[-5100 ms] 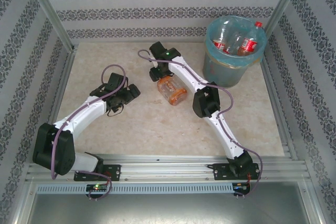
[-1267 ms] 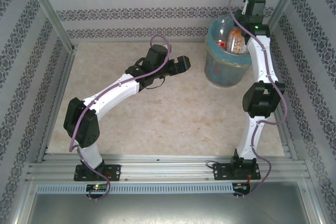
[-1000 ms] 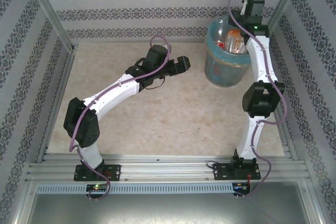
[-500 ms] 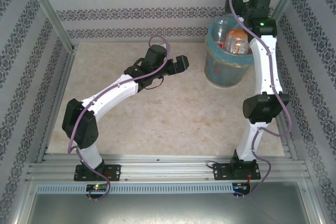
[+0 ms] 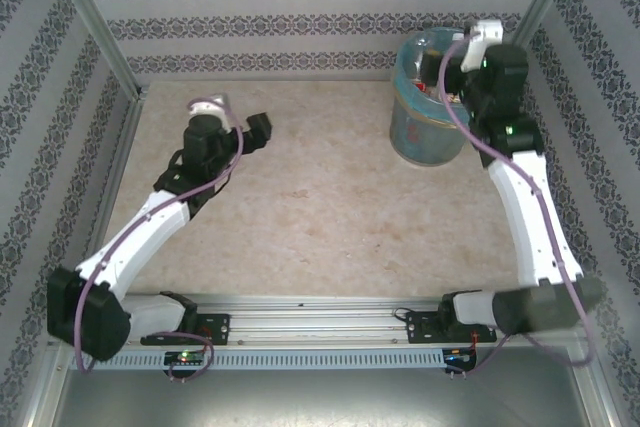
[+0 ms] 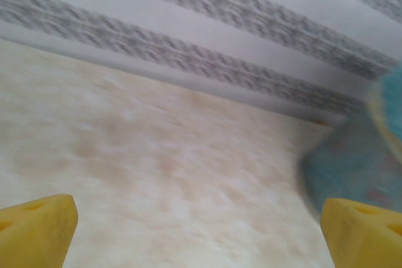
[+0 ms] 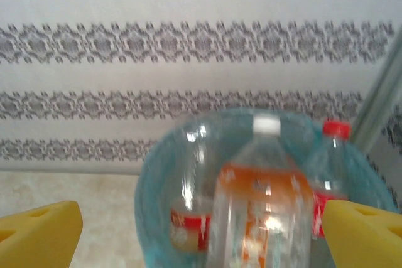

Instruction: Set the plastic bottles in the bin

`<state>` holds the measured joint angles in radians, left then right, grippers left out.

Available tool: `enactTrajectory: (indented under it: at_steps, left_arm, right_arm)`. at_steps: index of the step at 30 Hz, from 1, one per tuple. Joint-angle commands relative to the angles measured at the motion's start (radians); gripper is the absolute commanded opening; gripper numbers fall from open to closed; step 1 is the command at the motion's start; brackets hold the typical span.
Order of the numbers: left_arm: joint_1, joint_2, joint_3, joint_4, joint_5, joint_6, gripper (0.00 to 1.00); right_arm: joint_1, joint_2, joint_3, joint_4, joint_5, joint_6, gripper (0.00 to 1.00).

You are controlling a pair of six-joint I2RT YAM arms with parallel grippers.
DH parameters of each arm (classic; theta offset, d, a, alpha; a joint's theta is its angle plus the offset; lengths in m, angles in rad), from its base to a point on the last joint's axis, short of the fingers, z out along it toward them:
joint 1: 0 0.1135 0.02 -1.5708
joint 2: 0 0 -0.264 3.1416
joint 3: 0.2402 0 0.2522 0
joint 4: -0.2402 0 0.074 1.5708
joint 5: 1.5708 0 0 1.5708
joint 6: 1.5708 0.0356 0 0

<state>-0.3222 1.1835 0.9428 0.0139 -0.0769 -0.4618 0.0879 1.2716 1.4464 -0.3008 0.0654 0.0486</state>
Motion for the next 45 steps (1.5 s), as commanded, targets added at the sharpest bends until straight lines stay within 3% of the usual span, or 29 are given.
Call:
enactTrajectory:
  at_steps: [1, 8, 16, 19, 26, 29, 31, 35, 38, 42, 44, 45]
  left_arm:
    - [0.028, -0.107, -0.088, 0.058, -0.145, 0.174, 1.0]
    - [0.059, -0.241, -0.257, 0.121, -0.283, 0.317, 1.0]
    - [0.076, -0.163, -0.404, 0.342, -0.357, 0.333, 1.0]
    - [0.087, -0.095, -0.437, 0.426, -0.367, 0.35, 1.0]
    - [0.146, 0.021, -0.489, 0.55, -0.366, 0.437, 1.0]
    - [0.211, 0.07, -0.518, 0.618, -0.302, 0.445, 1.0]
    - [0.261, 0.125, -0.541, 0.696, -0.236, 0.442, 1.0]
    - [0.39, 0.287, -0.513, 0.733, 0.033, 0.351, 1.0]
    - [0.4, 0.305, -0.464, 0.66, 0.143, 0.382, 1.0]
    - [0.395, 0.342, -0.586, 0.914, 0.229, 0.419, 1.0]
    - [0.397, 0.44, -0.674, 1.207, 0.192, 0.401, 1.0]
    - [0.398, 0.425, -0.695, 1.215, 0.179, 0.393, 1.0]
  right_arm:
    - [-0.002, -0.141, -0.193, 0.119, 0.041, 0.034, 0.98]
    - [-0.006, -0.401, -0.555, 0.121, 0.158, 0.016, 0.98]
    - [-0.041, -0.538, -0.888, 0.272, 0.26, 0.019, 0.98]
    - [-0.069, -0.532, -1.0, 0.405, 0.274, 0.044, 0.98]
    - [-0.116, -0.335, -1.182, 0.719, 0.237, 0.071, 0.98]
    - [-0.126, -0.211, -1.232, 0.914, 0.18, 0.055, 0.98]
    - [-0.134, -0.163, -1.195, 0.912, 0.1, 0.035, 0.98]
    - [-0.149, -0.014, -1.202, 1.169, -0.077, 0.025, 0.98]
    - [-0.169, 0.077, -1.176, 1.234, -0.177, 0.045, 0.98]
    - [-0.173, 0.318, -1.236, 1.621, -0.212, 0.064, 0.98]
    - [-0.18, 0.286, -1.243, 1.592, -0.167, 0.079, 0.98]
    - [-0.18, 0.258, -1.235, 1.527, -0.117, 0.092, 0.98]
